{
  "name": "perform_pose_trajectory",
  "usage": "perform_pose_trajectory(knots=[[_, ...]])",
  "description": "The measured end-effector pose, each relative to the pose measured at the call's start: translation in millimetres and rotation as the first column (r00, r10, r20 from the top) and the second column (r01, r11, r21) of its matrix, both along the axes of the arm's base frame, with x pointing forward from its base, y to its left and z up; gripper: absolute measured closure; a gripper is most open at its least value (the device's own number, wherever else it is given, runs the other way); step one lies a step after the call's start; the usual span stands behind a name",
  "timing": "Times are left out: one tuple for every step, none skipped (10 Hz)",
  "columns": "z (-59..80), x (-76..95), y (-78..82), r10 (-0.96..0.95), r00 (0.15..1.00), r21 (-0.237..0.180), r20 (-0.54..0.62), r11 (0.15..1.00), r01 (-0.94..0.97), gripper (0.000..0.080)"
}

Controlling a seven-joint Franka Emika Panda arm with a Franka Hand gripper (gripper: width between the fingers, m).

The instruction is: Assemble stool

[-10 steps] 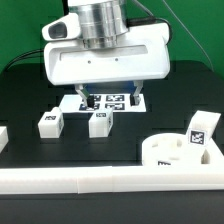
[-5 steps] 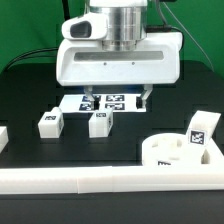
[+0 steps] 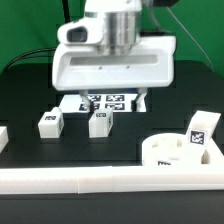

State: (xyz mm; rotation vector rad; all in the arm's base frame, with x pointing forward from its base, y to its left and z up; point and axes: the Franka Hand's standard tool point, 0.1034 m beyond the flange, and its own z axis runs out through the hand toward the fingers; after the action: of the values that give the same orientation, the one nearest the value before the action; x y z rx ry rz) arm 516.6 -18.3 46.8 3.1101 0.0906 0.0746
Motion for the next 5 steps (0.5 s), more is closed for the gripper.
perform_pose_trajectory(knots=[[-4.7, -6.6, -7.1, 0.026, 1.000, -0.002, -0.004, 1.000, -0.026, 0.0150], [-1.9, -2.5, -8.4, 0.055, 0.998, -0.004, 0.004, 0.998, -0.055, 0.0150], [-2.0, -3.1, -6.3, 0.047, 0.999, 0.002, -0.014, 0.999, -0.047, 0.0150], [-2.4, -3.3, -6.3, 0.048, 0.999, 0.002, -0.015, 0.999, -0.048, 0.0150], [-2.9, -6.3, -5.5, 0.047, 0.998, 0.011, -0.051, 0.999, -0.047, 0.0150]])
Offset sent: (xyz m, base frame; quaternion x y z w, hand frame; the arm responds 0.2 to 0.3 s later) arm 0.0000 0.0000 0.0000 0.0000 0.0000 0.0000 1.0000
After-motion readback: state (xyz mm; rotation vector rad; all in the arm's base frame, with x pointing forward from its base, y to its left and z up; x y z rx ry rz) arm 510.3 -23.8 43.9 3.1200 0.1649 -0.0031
